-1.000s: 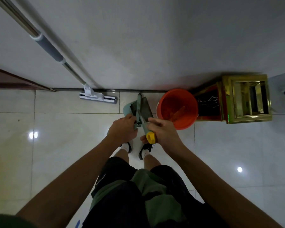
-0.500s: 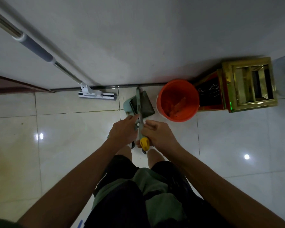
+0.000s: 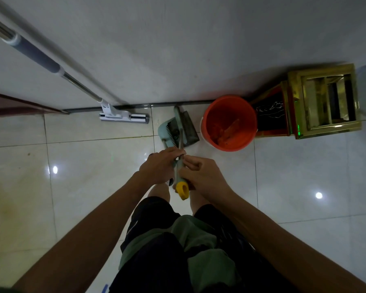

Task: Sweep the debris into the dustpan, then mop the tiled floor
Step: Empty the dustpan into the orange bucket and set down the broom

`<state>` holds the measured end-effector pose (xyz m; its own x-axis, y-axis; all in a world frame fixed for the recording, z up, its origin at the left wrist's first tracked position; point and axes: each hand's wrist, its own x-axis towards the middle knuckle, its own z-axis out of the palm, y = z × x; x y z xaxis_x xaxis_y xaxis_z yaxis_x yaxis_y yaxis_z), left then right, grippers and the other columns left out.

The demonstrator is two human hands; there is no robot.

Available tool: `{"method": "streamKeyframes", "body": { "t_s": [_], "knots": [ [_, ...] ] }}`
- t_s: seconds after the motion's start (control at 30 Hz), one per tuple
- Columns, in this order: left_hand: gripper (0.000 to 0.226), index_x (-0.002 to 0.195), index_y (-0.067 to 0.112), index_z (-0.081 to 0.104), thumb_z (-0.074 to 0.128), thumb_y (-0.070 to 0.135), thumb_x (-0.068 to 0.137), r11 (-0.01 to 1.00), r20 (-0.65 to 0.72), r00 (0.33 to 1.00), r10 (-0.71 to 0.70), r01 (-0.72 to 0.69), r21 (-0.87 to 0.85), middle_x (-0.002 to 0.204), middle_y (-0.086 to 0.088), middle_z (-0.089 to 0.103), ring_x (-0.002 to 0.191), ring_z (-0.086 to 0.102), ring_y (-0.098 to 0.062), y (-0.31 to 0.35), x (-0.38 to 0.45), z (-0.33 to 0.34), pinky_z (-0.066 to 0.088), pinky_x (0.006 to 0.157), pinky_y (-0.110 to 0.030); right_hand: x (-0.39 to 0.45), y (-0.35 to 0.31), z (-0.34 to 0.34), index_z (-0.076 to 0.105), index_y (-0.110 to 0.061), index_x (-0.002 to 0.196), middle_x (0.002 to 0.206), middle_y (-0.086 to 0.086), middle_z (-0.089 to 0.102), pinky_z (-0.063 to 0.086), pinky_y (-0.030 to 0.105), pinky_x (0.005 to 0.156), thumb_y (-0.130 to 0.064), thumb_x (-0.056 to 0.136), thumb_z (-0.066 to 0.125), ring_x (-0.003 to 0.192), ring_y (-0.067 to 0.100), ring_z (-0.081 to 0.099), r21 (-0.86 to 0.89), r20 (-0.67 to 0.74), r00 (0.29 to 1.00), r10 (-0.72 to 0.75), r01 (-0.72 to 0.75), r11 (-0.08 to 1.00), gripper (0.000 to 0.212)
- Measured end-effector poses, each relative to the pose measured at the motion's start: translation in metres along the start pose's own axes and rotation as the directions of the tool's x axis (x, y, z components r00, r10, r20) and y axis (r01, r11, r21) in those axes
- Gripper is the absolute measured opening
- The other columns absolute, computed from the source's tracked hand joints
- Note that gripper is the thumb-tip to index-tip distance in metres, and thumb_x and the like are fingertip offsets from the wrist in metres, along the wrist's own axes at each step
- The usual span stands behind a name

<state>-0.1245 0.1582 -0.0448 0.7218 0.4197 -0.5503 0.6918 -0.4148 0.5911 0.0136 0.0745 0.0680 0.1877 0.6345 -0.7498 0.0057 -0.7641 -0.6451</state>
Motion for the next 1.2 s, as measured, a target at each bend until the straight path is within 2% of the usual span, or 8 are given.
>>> {"method": "streamKeyframes", "body": {
  "t_s": [0.23,0.3,0.4,0.53,0.67,0.77,0.9,1.2],
  "knots": [
    [0.040,0.127,0.020,0.054,0.070,0.013,0.091,1.000,-0.006,1.000,0.011,-0.011,-0.008,0.134,0.001,0.056,0.100,0.060,-0.017,0.004,0.001,0.009,0.036,0.067,-0.022,-0.002,0.007,-0.012,0.063,0.009,0.109,0.098,0.028,0.067,0.056,0.055,0.082,-0.012,0.089,0.067,0.090,0.041,0.068,-0.021,0.040,0.999,0.009,-0.008,1.000,0.029],
    [0.037,0.123,0.020,0.054,0.070,0.013,0.091,1.000,-0.004,1.000,0.015,-0.015,-0.004,0.129,0.003,0.057,0.094,0.058,-0.016,0.005,0.001,0.011,0.037,0.068,-0.023,-0.002,0.009,-0.014,0.065,0.004,0.114,0.100,0.024,0.069,0.060,0.040,0.080,-0.017,0.090,0.067,0.088,0.030,0.069,-0.082,0.036,0.999,-0.009,0.011,0.997,0.032],
    [0.032,0.117,0.020,0.053,0.071,0.018,0.092,1.000,0.006,1.000,0.031,-0.031,-0.004,0.120,0.003,0.059,0.088,0.058,-0.016,0.006,0.004,0.013,0.042,0.070,-0.025,-0.002,0.010,-0.018,0.066,-0.007,0.124,0.100,0.011,0.071,0.058,0.019,0.061,-0.017,0.092,0.066,0.076,0.010,0.071,-0.078,0.087,0.996,0.003,0.003,0.997,0.034],
    [0.032,0.112,0.021,0.050,0.073,0.025,0.090,1.000,0.001,1.000,0.015,-0.015,-0.014,0.105,0.003,0.061,0.081,0.058,-0.014,0.006,0.006,0.017,0.048,0.069,-0.027,-0.001,0.012,-0.025,0.064,-0.009,0.126,0.098,0.009,0.073,0.061,0.028,0.060,-0.012,0.097,0.058,0.073,0.017,0.074,-0.112,0.103,0.995,-0.015,0.027,0.993,0.030],
    [0.034,0.104,0.029,0.043,0.072,0.024,0.087,1.000,-0.035,0.999,0.003,-0.004,-0.021,0.082,0.017,0.046,0.069,0.053,-0.011,0.011,-0.001,0.031,0.039,0.055,-0.019,0.006,0.021,-0.035,0.061,-0.011,0.133,0.107,0.007,0.072,0.061,0.027,0.065,-0.011,0.099,0.052,0.076,0.013,0.072,-0.241,0.006,1.000,-0.025,0.026,0.970,0.035],
    [0.032,0.100,0.031,0.042,0.070,0.024,0.086,1.000,-0.034,0.999,-0.019,0.018,-0.019,0.086,0.010,0.057,0.068,0.060,-0.015,0.016,-0.011,0.045,0.055,0.062,-0.032,0.016,0.030,-0.041,0.059,-0.012,0.135,0.125,0.008,0.067,0.060,0.030,0.079,-0.014,0.099,0.051,0.084,0.012,0.072,-0.319,-0.018,0.999,-0.035,0.028,0.947,0.036],
    [0.038,0.108,0.031,0.043,0.072,0.023,0.084,0.999,-0.016,0.999,-0.029,0.029,-0.017,0.089,0.008,0.058,0.064,0.054,-0.011,0.018,-0.022,0.054,0.051,0.063,-0.031,0.034,0.042,-0.042,0.059,-0.014,0.135,0.138,0.007,0.059,0.045,0.039,0.108,-0.018,0.098,0.051,0.121,0.020,0.059,-0.446,0.002,1.000,-0.004,0.005,0.895,0.038],
    [0.052,0.143,0.031,0.045,0.065,0.036,0.095,0.990,-0.134,0.981,-0.138,0.133,-0.047,0.110,-0.004,0.062,0.085,0.060,-0.021,0.008,-0.024,0.033,0.053,0.080,-0.035,0.063,0.048,-0.035,0.056,-0.012,0.138,0.145,0.009,0.053,0.037,0.039,0.112,-0.018,0.096,0.046,0.132,0.024,0.049,-0.595,0.026,0.997,0.075,-0.045,0.802,0.043]
  ]
}}
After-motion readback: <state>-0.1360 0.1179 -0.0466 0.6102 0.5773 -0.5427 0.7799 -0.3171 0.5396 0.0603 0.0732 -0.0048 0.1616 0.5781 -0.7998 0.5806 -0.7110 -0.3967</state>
